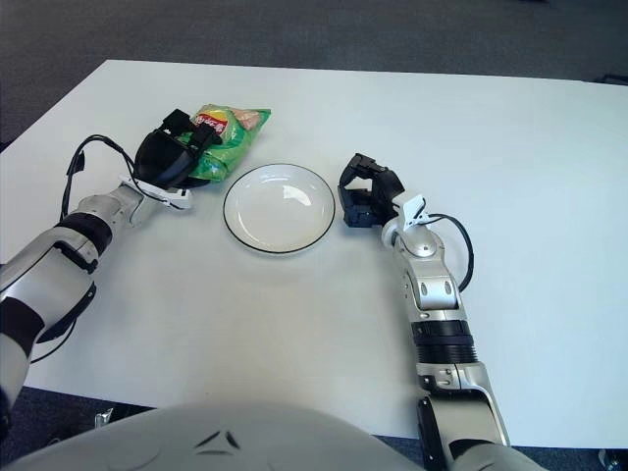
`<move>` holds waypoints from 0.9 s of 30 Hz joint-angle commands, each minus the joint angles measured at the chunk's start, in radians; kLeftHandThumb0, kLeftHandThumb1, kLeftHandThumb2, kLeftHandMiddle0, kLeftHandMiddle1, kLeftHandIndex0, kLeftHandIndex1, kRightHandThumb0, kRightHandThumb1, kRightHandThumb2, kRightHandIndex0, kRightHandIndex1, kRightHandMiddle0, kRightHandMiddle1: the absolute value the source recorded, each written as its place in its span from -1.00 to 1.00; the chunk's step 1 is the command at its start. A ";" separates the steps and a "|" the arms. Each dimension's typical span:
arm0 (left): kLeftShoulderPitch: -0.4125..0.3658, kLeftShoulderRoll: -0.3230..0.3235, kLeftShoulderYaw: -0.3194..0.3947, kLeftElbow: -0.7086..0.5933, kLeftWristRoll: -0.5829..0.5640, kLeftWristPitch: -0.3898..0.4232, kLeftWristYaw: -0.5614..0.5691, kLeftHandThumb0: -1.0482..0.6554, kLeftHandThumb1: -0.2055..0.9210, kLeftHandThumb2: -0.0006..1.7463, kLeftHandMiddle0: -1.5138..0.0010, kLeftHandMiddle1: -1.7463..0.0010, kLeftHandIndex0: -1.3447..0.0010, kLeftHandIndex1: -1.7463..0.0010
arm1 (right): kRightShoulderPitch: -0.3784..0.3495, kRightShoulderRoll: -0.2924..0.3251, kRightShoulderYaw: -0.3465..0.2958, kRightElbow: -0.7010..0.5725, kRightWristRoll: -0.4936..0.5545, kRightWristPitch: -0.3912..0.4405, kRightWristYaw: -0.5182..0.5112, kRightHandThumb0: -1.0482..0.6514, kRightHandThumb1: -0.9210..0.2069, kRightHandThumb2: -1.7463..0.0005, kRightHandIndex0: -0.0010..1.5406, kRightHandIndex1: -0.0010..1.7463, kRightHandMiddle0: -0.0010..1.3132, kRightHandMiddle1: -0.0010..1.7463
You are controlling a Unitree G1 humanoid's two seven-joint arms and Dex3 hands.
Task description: Put the snack into the plate.
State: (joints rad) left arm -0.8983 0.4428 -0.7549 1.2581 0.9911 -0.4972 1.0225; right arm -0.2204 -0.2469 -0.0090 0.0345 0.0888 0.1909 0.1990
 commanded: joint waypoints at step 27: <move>0.064 0.162 0.170 -0.300 -0.100 -0.204 0.118 0.23 -0.44 0.78 -0.03 -0.96 0.21 -1.00 | 0.016 -0.012 0.003 0.109 -0.022 0.026 0.036 -0.32 0.00 -0.45 0.67 1.00 -0.11 1.00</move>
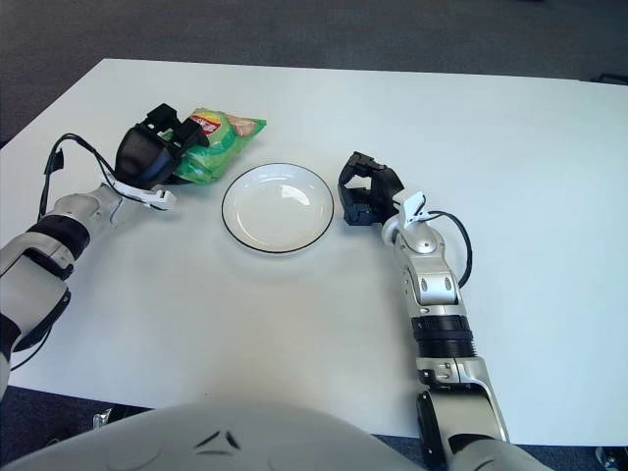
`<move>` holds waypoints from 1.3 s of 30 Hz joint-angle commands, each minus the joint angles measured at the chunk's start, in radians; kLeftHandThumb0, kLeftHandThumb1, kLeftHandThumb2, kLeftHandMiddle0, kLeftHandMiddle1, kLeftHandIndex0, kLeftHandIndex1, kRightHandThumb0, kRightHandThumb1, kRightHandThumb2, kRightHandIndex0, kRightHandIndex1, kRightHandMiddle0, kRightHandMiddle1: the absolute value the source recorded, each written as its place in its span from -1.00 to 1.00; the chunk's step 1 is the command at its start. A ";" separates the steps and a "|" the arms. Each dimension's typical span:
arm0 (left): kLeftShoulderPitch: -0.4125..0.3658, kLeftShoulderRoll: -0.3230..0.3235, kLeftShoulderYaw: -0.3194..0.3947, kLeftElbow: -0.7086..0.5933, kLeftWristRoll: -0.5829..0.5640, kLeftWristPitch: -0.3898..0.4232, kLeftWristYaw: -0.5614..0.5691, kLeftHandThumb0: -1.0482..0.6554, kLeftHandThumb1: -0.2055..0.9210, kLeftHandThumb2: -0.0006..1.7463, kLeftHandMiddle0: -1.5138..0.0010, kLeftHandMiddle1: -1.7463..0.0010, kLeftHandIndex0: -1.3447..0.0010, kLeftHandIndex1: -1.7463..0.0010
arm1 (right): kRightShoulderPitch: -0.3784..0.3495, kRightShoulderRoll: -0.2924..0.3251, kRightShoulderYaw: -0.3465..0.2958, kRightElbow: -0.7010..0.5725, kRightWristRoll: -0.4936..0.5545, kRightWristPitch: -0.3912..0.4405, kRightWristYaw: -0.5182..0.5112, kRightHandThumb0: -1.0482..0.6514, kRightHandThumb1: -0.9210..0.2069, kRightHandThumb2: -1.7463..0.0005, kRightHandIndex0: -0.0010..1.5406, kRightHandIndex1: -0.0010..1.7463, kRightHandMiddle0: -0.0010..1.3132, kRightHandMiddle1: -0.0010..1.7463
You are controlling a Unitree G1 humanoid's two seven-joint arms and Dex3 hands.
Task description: Put the snack into the plate.
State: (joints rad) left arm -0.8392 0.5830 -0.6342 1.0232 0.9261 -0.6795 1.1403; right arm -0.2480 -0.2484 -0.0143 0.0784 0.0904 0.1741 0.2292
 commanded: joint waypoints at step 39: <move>0.110 -0.005 0.243 -0.520 0.088 0.003 0.091 0.22 -0.70 0.96 -0.17 -0.95 0.02 -1.00 | 0.032 -0.016 0.012 0.090 -0.033 0.042 0.004 -0.32 -0.01 -0.45 0.64 1.00 -0.11 1.00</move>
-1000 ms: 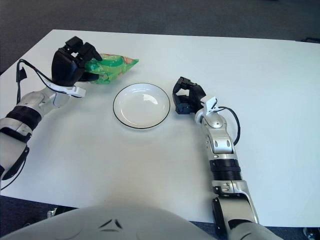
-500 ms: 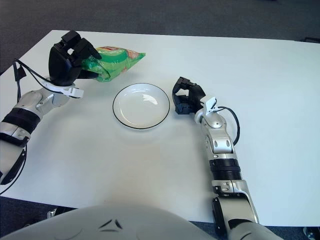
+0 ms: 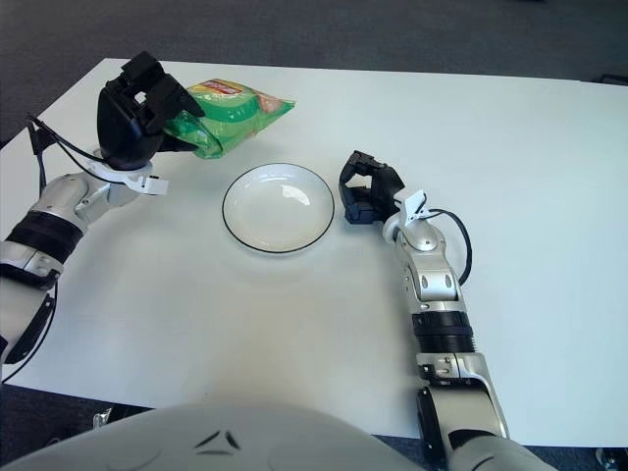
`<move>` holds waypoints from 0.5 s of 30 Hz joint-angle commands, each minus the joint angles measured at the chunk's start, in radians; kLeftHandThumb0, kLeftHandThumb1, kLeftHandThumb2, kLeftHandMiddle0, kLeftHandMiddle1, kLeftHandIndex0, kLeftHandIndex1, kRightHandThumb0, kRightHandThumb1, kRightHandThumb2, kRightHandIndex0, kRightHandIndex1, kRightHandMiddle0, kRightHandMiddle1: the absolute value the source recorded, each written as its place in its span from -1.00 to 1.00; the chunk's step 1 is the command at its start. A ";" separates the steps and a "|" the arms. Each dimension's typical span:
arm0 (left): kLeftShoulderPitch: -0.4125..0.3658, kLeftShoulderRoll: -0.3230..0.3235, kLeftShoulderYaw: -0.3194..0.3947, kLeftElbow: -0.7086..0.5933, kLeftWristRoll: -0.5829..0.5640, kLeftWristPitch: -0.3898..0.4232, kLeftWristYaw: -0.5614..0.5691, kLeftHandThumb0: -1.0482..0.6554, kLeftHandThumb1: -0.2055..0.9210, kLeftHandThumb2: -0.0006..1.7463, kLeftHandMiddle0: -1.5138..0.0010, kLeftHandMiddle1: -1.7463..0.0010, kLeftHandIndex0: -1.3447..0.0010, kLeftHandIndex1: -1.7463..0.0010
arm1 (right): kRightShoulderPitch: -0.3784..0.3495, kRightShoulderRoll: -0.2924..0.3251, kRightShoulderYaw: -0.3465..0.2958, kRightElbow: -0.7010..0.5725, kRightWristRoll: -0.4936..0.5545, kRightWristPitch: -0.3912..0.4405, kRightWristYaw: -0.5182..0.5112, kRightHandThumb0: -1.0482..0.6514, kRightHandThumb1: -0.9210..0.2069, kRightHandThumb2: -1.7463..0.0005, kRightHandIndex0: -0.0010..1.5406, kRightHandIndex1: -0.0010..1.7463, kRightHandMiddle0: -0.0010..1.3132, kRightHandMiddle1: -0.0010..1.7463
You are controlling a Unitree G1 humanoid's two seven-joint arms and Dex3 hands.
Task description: Put the snack into the plate.
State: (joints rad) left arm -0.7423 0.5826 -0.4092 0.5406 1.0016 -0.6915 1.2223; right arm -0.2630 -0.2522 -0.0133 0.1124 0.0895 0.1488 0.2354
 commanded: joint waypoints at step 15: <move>0.036 -0.043 0.003 -0.104 0.012 -0.053 -0.042 0.23 -0.70 0.96 -0.17 -0.95 0.03 -1.00 | 0.046 -0.010 0.015 0.063 -0.034 0.060 -0.004 -0.32 -0.02 -0.44 0.65 1.00 -0.12 1.00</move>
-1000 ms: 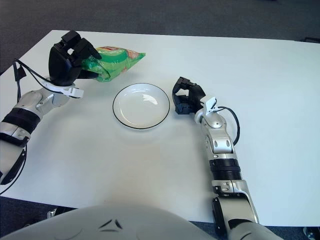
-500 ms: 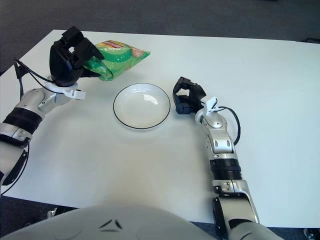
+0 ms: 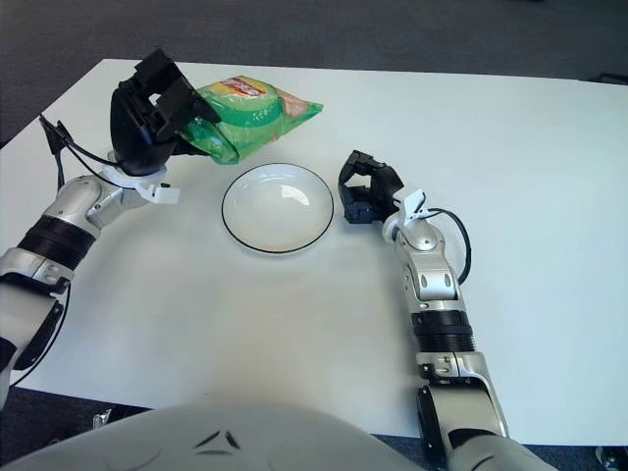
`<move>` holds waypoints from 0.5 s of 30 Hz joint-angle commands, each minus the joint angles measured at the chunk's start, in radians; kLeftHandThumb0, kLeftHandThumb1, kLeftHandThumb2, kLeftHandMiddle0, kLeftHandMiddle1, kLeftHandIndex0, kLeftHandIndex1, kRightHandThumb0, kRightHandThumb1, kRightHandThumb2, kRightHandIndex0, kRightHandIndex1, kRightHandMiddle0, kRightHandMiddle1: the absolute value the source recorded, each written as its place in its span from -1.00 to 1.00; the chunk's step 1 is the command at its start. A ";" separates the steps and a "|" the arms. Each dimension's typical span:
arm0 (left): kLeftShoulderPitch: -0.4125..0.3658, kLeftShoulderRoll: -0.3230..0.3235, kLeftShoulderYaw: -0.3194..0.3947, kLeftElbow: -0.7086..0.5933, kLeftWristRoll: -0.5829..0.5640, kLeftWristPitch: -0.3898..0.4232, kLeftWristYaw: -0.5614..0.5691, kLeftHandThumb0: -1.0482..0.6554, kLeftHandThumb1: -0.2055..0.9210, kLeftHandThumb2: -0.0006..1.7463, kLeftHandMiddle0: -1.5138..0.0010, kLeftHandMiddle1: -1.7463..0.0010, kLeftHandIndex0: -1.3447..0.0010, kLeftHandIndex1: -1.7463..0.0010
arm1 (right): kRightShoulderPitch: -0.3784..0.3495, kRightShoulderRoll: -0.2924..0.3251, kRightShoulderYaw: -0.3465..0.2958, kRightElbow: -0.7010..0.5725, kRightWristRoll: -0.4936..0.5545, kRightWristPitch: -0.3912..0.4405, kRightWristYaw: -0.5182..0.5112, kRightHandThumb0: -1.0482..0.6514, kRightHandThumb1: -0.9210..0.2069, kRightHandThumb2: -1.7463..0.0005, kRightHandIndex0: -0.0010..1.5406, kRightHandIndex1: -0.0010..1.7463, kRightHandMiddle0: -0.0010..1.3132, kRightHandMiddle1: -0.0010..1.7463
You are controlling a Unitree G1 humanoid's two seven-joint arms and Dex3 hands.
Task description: Put the snack into the plate.
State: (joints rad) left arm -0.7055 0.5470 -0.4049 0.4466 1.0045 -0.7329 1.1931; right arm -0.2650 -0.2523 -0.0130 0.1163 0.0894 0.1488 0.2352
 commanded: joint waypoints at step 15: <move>0.026 -0.065 -0.019 -0.059 -0.050 -0.128 -0.146 0.23 -0.57 0.88 -0.08 -0.99 0.12 -1.00 | 0.046 -0.008 0.020 0.056 -0.032 0.063 -0.008 -0.32 -0.02 -0.44 0.66 1.00 -0.12 1.00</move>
State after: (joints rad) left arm -0.6993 0.4852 -0.4289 0.4000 0.9903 -0.8277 1.0829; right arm -0.2681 -0.2524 -0.0066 0.1165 0.0881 0.1488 0.2270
